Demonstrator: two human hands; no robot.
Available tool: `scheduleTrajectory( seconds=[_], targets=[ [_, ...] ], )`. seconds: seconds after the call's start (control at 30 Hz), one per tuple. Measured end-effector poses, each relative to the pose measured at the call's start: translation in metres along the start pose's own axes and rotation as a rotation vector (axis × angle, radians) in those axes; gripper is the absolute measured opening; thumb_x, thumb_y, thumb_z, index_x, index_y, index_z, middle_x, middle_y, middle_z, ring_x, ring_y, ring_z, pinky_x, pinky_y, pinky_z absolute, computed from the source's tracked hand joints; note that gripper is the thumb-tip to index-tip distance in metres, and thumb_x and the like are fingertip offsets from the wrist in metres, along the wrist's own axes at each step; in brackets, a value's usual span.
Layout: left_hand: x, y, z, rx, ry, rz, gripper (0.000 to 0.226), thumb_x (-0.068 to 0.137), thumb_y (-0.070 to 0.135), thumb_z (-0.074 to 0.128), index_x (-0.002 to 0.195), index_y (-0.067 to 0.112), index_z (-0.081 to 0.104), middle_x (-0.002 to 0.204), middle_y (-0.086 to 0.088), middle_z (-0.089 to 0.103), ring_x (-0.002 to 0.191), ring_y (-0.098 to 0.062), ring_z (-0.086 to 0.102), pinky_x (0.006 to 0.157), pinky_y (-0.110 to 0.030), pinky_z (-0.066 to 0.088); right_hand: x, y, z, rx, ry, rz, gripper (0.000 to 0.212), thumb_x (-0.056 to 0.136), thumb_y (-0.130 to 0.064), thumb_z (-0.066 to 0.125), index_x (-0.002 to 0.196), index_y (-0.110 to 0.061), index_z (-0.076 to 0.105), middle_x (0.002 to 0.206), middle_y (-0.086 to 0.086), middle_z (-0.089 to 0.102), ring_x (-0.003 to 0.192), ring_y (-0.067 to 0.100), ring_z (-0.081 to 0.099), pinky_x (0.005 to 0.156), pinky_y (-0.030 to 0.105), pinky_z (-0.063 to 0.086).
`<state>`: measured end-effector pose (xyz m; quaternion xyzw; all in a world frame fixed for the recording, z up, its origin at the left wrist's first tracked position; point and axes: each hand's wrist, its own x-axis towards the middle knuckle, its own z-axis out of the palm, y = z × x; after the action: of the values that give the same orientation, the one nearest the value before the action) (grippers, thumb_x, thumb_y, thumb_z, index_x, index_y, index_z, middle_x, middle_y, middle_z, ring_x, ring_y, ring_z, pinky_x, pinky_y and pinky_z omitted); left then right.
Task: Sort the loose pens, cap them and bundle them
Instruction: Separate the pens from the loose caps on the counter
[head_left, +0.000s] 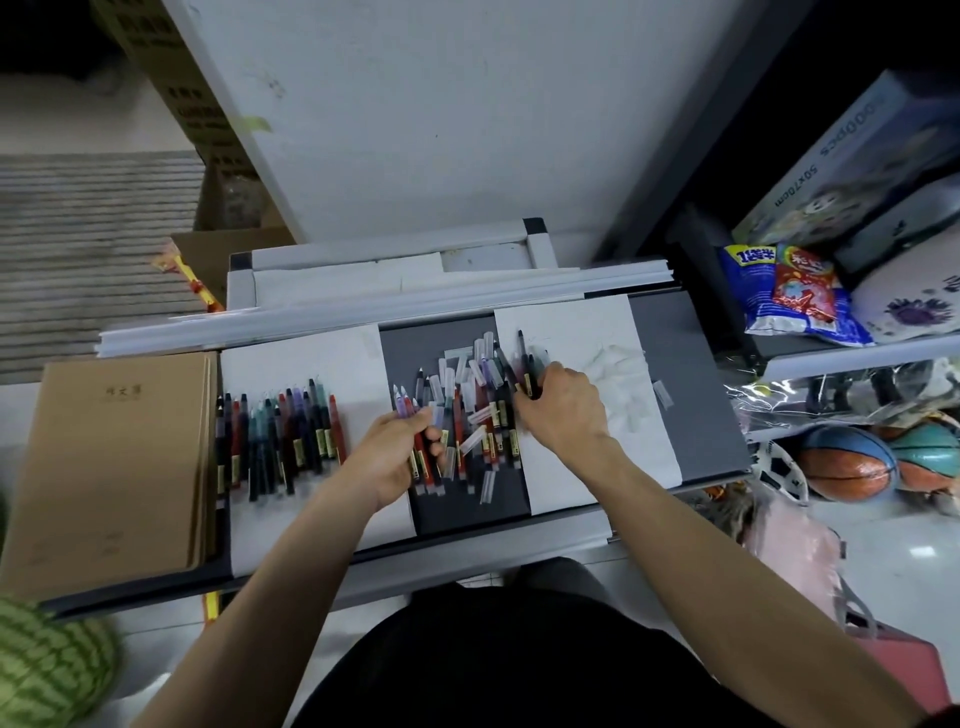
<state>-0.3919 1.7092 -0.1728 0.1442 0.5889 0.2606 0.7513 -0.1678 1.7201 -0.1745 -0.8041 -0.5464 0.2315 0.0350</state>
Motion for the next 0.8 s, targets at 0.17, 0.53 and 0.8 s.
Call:
scheduleTrajectory(
  seconds=[0.17,0.53,0.8],
  targets=[
    [-0.002,-0.004,0.001,-0.023,0.017,0.002,0.013,0.110,0.015,0.051,0.098,0.009,0.050,0.065,-0.003,0.053,0.053,-0.017,0.050,0.055,-0.036,0.054,0.009,-0.003,0.001,-0.048,0.000,0.026,0.056,0.090,-0.047,0.068,0.120,-0.002,0.051,0.116,0.017,0.064,0.108,0.037,0.065,0.080,0.042,0.053],
    [-0.002,-0.004,0.000,-0.031,0.012,0.005,0.010,0.109,0.014,0.052,0.101,0.009,0.049,0.065,-0.003,0.054,0.054,-0.018,0.050,0.061,-0.039,0.052,0.021,-0.006,0.005,-0.254,-0.009,-0.023,0.058,0.096,-0.054,0.059,0.120,-0.002,0.059,0.114,0.013,0.067,0.105,0.035,0.068,0.075,0.038,0.050],
    [-0.006,-0.008,0.000,-0.037,0.006,-0.004,0.010,0.109,0.016,0.052,0.104,0.008,0.050,0.069,-0.004,0.056,0.058,-0.019,0.053,0.060,-0.037,0.055,0.023,-0.030,0.014,-0.569,-0.162,-0.049,0.058,0.098,-0.024,0.052,0.147,0.004,0.037,0.131,0.011,0.065,0.114,0.028,0.068,0.072,0.033,0.042]
  ],
)
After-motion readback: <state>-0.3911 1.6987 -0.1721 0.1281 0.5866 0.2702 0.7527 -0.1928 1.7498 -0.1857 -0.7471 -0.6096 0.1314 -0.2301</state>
